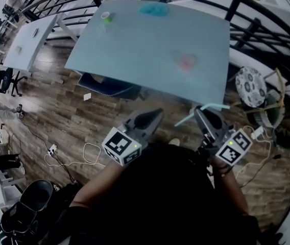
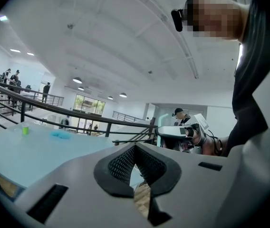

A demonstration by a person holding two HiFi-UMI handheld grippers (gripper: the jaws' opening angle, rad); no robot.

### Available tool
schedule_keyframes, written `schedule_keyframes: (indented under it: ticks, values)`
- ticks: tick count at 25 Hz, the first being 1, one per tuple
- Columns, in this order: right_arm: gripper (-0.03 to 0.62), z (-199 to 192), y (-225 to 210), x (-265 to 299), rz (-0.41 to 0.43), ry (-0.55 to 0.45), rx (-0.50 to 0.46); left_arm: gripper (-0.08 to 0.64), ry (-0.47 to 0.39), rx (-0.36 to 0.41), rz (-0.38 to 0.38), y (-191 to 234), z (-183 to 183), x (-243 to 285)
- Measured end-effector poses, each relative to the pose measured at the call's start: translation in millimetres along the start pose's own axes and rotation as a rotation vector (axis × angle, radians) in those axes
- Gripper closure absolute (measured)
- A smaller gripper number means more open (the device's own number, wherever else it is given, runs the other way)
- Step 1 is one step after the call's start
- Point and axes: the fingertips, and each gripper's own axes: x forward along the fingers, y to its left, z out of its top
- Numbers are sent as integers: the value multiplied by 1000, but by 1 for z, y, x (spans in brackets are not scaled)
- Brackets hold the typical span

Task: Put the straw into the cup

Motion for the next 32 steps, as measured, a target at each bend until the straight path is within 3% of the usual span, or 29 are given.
schedule_keyframes:
  ticks: [7,22,32]
  values:
    - [560,10,-27,-38,-39,-26,15,548,16,26,-54,-28,-1,40]
    - [560,31,-57,-47,-171,-106,30,548,68,31,-215,-23,6,93]
    - [560,45,-83,18,-228,-119,30,548,67,47,-258,50,23,103]
